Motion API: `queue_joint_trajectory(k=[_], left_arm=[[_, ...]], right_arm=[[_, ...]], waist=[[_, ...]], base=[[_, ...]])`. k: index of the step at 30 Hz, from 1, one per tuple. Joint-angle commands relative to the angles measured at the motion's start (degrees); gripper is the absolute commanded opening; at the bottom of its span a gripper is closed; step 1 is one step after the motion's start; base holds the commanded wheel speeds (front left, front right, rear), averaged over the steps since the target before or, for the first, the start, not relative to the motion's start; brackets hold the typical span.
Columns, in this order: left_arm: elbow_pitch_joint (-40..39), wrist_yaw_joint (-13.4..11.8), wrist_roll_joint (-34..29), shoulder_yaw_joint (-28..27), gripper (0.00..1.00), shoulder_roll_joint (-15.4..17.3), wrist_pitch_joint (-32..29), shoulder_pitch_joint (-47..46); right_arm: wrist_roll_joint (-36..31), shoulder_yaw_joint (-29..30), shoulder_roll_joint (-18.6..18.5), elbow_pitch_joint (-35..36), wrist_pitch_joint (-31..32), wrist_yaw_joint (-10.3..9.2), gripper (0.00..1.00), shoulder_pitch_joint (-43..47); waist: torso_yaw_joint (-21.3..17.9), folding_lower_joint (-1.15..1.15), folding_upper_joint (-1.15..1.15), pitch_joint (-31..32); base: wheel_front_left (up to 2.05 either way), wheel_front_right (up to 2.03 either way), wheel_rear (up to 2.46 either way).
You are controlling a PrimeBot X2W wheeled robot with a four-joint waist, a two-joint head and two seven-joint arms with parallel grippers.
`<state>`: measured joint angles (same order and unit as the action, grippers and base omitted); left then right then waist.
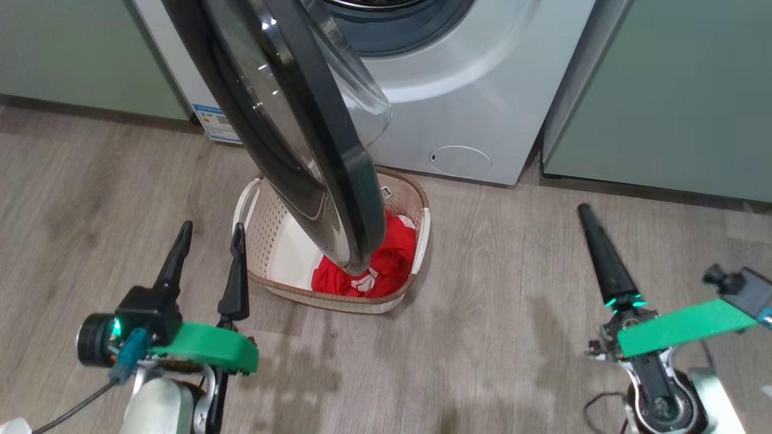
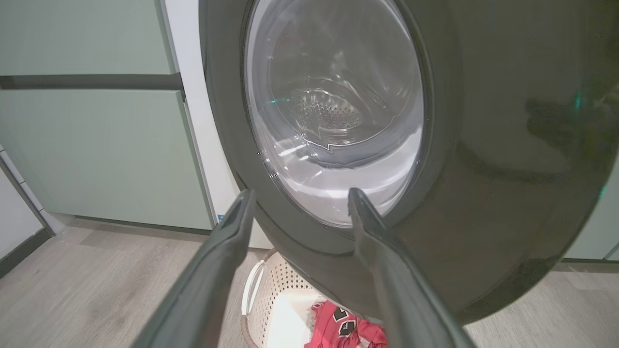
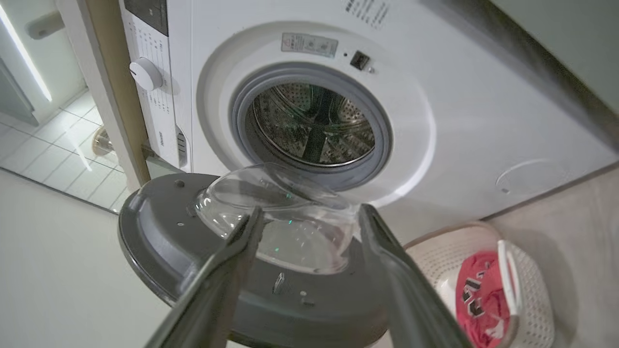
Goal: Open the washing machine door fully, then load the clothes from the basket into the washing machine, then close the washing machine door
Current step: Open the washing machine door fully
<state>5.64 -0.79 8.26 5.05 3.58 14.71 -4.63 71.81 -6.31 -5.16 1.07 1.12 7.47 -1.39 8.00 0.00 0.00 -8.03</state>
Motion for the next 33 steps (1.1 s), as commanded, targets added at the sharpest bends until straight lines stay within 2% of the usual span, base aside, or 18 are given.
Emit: queue_joint_trajectory(k=[1,2,3,6,14,15,20,25,33], left_arm=[[-1.6,-0.5,0.2,-2.2,1.00,1.0,0.3,-1.3],[-1.5,-0.5,0.3,-2.2,1.00,1.0,0.3,-1.4],[-1.4,-0.5,0.3,-2.0,1.00,1.1,0.3,-1.5],[-1.6,-0.6,0.2,-1.9,1.00,1.3,0.3,-1.1],[-2.1,-0.5,0.3,-1.6,1.00,2.0,0.3,-0.3],[-2.1,-0.5,0.3,-1.6,1.00,2.0,0.3,-0.3],[-2.5,-0.5,0.3,-1.3,1.00,2.5,0.1,-0.1],[-2.7,-0.5,0.2,-0.8,1.00,2.9,-0.1,0.2],[-2.8,-0.4,0.3,-0.1,1.00,3.5,-0.5,0.7]], right_arm=[[-4.5,-0.5,-0.8,2.6,-2.4,0.02,1.00,-2.1],[-7.9,-0.1,-1.1,2.7,-3.9,0.02,1.00,-2.5],[-16.0,1.3,-1.5,2.6,-7.1,0.02,1.00,-3.1],[-26.9,4.1,-0.7,3.2,-10.5,0.02,1.00,-3.4],[-52.3,10.4,1.8,9.0,-12.9,0.02,1.00,-1.6],[-52.3,10.4,1.8,9.0,-12.9,0.02,1.00,-1.6],[-60.5,12.2,2.2,11.4,-12.8,0.02,1.00,0.5],[-60.9,13.3,2.3,10.2,-12.8,0.02,1.00,3.2],[-61.8,12.3,2.3,4.3,-12.5,0.02,1.00,6.1]], waist=[[-0.2,0.00,0.00,-0.1],[-0.2,0.00,0.00,0.0],[-0.2,0.00,0.00,0.2],[-0.6,0.00,0.00,0.9],[-1.9,0.00,0.00,1.8],[-1.9,0.00,0.00,1.8],[-2.8,0.00,0.00,2.0],[-3.8,0.00,0.00,2.4],[-5.0,0.00,0.00,3.1]], base=[[0.00,0.00,0.00],[0.00,0.00,0.00],[0.00,0.00,0.00],[0.00,0.00,0.00],[0.00,0.00,0.00],[0.00,0.00,0.00],[0.00,0.00,0.00],[0.00,0.00,0.00],[0.00,0.00,0.00]])
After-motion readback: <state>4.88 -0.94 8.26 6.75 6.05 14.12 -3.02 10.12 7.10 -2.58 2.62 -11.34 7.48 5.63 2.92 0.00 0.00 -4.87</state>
